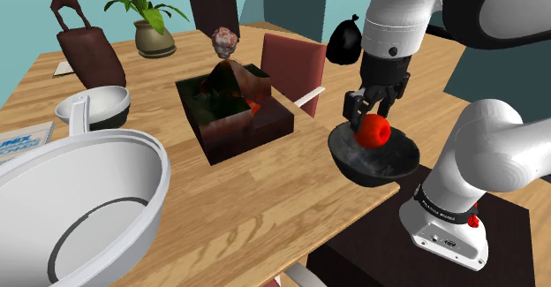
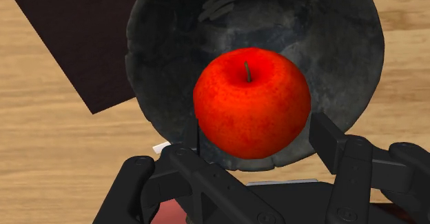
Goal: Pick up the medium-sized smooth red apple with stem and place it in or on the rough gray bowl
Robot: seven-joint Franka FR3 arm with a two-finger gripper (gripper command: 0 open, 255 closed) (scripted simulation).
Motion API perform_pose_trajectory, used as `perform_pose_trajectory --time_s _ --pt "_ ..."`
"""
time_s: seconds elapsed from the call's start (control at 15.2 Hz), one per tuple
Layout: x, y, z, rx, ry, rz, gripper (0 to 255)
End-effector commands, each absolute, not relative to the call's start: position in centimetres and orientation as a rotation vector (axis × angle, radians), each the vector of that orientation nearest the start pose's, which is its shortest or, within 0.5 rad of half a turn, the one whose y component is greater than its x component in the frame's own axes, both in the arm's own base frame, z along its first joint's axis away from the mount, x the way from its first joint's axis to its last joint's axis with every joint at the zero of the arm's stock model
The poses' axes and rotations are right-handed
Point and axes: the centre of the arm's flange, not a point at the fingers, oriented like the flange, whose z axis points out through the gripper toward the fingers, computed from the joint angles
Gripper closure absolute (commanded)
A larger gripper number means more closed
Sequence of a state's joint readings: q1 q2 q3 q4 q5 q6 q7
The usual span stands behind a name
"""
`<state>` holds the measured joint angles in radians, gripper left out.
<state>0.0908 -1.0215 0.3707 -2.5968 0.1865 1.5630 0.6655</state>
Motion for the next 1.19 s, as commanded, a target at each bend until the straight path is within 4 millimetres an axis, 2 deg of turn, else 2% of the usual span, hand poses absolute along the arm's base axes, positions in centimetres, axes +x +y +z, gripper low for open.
perform_pose_trajectory --time_s 0.0,0.33,0.59,1.12 --pt "21.7 15.0 51.9 -3.214 0.625 -0.034 0" --pt "21.7 15.0 51.9 -3.214 0.625 -0.034 0" --pt "21.8 15.7 56.8 -3.214 0.625 -0.034 0" --pt "21.8 15.7 56.8 -3.214 0.625 -0.034 0"
